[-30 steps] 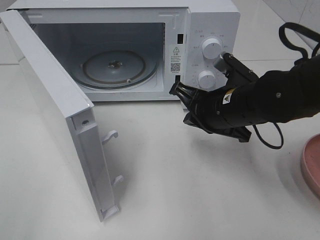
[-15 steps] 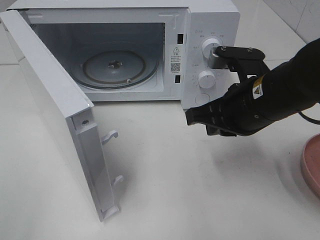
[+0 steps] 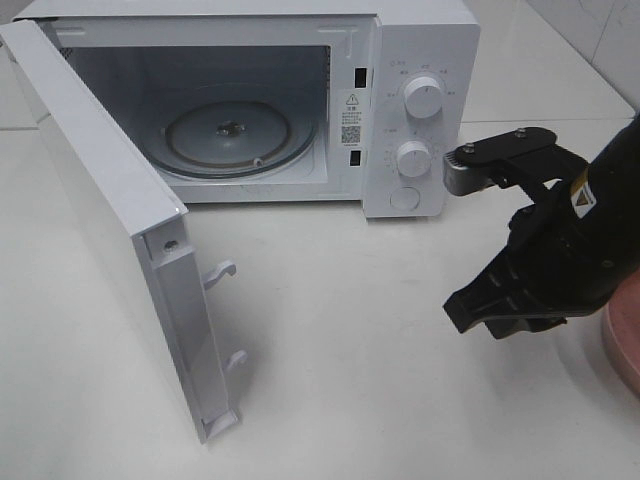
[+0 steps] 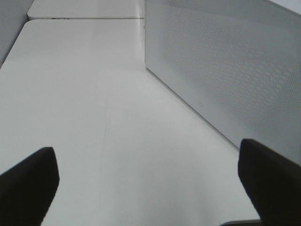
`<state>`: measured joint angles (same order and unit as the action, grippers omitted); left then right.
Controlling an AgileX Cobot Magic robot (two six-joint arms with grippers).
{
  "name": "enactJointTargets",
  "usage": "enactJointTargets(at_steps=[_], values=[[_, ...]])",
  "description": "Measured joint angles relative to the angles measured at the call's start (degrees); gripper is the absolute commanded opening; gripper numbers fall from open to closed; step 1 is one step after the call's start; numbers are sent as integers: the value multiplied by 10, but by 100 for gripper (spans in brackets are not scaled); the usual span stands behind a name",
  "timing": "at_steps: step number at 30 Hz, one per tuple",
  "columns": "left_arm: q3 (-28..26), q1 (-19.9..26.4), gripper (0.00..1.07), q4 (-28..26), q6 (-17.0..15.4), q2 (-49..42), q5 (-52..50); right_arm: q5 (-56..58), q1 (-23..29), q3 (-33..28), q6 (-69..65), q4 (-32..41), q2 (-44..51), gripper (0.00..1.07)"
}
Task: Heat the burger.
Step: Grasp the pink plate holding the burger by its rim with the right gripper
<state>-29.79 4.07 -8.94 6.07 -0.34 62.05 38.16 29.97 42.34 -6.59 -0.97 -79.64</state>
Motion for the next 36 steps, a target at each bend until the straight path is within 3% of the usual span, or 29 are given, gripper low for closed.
enactJointTargets(at_steps=[1,3,4,5,6,7,8,9,10,13,36], values=[[0,0,96,0,0,0,0,0,0,0,0,0,0,22],[0,0,96,0,0,0,0,21,-23,0,23,-3,1,36],[0,0,96,0,0,0,0,21,-23,0,23,-3,1,36],[0,0,96,0,0,0,0,33,-38,0,37,-9,2,49],[0,0,96,0,0,0,0,33,-38,0,37,-9,2,49],[0,0,96,0,0,0,0,37,-45,0,44,-14,3,56],[0,0,96,0,0,0,0,42,-56,0,46,-23,5,77],[0,0,96,0,0,0,0,42,-56,0,46,-23,5,77],[0,0,96,0,0,0,0,46,-66,0,49,-33,6,91],[0,0,96,0,0,0,0,46,-83,0,56,-45,6,103],[0,0,96,0,0,0,0,-15,-214,-63,66,-83,7,94]])
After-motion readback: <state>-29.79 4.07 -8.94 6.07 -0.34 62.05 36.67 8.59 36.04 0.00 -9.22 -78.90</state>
